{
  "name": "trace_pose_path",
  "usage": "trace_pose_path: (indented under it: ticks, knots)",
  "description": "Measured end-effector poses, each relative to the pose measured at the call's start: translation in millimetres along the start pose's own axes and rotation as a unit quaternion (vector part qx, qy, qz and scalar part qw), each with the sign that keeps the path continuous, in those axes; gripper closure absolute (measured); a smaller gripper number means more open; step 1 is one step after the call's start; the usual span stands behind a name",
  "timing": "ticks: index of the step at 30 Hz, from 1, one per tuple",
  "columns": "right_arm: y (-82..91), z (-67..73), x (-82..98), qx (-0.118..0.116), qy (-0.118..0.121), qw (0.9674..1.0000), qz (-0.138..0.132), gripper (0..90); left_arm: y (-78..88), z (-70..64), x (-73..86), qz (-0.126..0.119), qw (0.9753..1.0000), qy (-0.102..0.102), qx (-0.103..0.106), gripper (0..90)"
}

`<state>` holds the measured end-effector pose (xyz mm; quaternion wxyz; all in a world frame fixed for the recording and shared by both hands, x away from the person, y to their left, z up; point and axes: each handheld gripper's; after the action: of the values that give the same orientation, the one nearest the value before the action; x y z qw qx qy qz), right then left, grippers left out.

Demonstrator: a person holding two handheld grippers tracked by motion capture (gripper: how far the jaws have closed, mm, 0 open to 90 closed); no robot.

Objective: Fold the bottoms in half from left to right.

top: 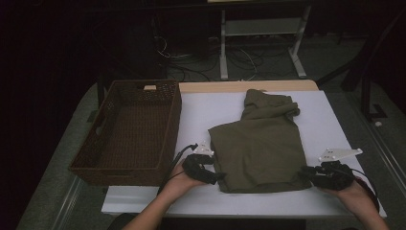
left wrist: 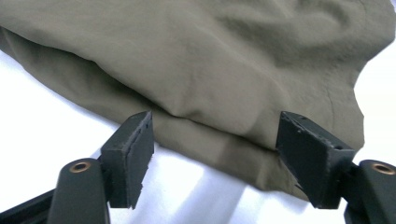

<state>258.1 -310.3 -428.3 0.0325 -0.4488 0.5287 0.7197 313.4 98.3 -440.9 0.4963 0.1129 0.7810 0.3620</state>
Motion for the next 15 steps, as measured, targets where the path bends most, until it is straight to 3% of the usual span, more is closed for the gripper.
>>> trace_pose_path:
  ticks: [3, 6, 13, 15]
  knots:
    - [4.9, -3.2, -8.1, 0.01, -0.011, 0.9994, -0.031, 57.1, -1.1, 3.4, -4.2, -0.004, 1.0, 0.008, -0.003, 32.6]
    - [3.8, -8.6, -16.6, 0.029, -0.015, 0.9984, -0.046, 53.8, -1.4, 7.6, -8.9, -0.009, 0.9996, 0.017, -0.019, 35.4]
    - [-12.9, -31.2, -32.0, 0.064, -0.043, 0.9957, -0.051, 51.4, -9.8, 24.4, -17.7, -0.008, 0.9974, 0.051, -0.049, 46.8]
    - [-22.3, -39.3, -36.8, 0.075, -0.053, 0.9948, -0.044, 51.7, -12.5, 29.2, -18.3, -0.013, 0.9968, 0.066, -0.045, 54.8]
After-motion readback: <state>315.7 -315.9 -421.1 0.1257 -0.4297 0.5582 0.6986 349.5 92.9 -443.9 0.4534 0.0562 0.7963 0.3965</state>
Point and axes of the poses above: each handheld gripper's, and its own axes: y roughly backward along the jaws, x roughly out of its underside, z roughly to its left, and after that the axes turned 5 degrees about x, right-handed
